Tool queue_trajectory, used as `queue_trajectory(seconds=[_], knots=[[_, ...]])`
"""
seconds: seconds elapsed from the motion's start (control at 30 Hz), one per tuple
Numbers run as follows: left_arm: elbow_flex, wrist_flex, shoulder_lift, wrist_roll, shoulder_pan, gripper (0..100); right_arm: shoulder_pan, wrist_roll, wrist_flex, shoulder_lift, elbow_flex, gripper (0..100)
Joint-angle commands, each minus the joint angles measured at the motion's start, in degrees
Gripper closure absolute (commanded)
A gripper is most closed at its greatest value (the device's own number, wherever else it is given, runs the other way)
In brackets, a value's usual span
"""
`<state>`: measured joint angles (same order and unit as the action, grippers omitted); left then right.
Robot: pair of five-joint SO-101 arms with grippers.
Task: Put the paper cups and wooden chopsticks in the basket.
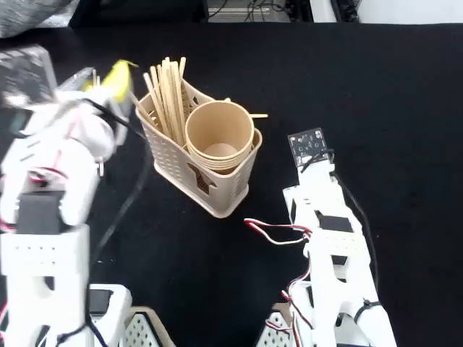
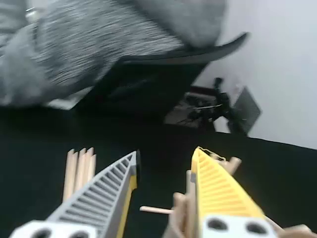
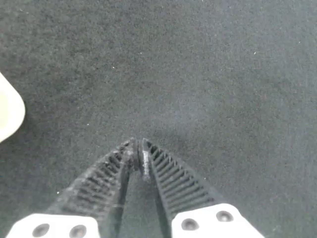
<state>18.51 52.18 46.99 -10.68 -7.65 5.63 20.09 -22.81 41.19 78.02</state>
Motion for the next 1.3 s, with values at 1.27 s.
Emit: queue_trajectory(seconds=[1.27], knots=[[-104.7,34.9,-123.8,6.2,-19.9,94,-0.9,0.5,1.2,1.4,-0.5,98.4]])
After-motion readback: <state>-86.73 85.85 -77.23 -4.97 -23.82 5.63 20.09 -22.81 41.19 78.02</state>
